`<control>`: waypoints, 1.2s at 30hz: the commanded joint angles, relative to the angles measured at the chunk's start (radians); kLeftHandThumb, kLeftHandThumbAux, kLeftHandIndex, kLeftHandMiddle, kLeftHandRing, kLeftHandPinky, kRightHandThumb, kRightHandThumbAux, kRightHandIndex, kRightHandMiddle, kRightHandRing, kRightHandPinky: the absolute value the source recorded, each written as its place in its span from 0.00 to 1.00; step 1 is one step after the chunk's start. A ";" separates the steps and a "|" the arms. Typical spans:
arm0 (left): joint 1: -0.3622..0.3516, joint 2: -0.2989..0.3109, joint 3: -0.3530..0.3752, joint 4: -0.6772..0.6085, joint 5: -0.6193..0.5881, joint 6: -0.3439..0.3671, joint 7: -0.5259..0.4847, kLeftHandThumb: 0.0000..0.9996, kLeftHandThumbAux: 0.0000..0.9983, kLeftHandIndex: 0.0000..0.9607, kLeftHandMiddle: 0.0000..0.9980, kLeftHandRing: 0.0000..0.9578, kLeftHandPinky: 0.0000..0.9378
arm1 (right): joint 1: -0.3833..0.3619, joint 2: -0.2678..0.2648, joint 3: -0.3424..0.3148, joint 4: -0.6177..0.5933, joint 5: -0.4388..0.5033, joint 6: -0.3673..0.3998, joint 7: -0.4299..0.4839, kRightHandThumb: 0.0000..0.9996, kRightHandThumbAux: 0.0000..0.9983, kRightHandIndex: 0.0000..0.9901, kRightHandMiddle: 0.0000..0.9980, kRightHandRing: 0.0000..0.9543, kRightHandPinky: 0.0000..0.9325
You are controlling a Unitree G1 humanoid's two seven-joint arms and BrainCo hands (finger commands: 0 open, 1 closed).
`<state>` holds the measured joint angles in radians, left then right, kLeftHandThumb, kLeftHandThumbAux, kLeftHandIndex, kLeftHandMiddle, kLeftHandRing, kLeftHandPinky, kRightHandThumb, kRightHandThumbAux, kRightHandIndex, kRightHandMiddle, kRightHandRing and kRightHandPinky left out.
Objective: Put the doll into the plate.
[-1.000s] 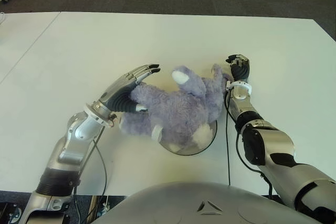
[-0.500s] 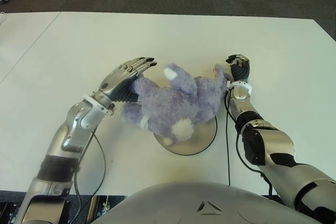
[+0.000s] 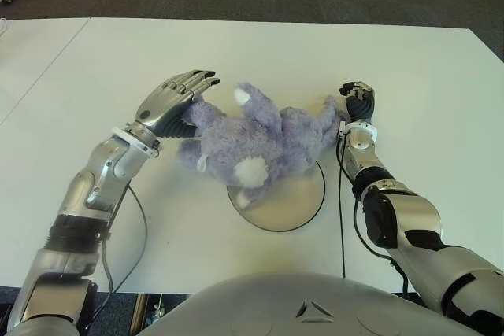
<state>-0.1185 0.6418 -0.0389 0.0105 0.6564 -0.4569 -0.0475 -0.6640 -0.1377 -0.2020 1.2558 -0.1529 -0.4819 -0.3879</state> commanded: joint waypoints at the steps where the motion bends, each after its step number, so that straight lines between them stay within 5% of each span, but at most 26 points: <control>1: -0.011 0.012 0.013 0.022 -0.095 -0.005 -0.046 0.14 0.49 0.00 0.00 0.00 0.00 | 0.170 0.074 0.005 0.101 0.004 0.077 -0.001 0.95 0.66 0.43 0.47 0.52 0.34; 7: -0.009 0.020 0.012 0.026 -0.185 -0.011 -0.098 0.13 0.44 0.00 0.00 0.00 0.00 | 0.169 0.072 0.013 0.102 -0.003 0.086 -0.006 0.95 0.66 0.43 0.47 0.50 0.47; 24: 0.014 0.035 0.009 0.017 -0.328 -0.078 -0.213 0.09 0.24 0.00 0.00 0.00 0.00 | 0.169 0.069 0.026 0.103 -0.007 0.087 -0.021 0.95 0.66 0.43 0.48 0.49 0.49; 36: 0.016 0.025 0.009 0.021 -0.389 -0.118 -0.257 0.09 0.21 0.00 0.00 0.00 0.00 | 0.171 0.069 0.026 0.103 -0.005 0.084 -0.019 0.95 0.66 0.43 0.48 0.49 0.48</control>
<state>-0.1137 0.6624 -0.0221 0.0208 0.3112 -0.5643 -0.2668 -0.6639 -0.1375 -0.1783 1.2559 -0.1609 -0.4818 -0.4170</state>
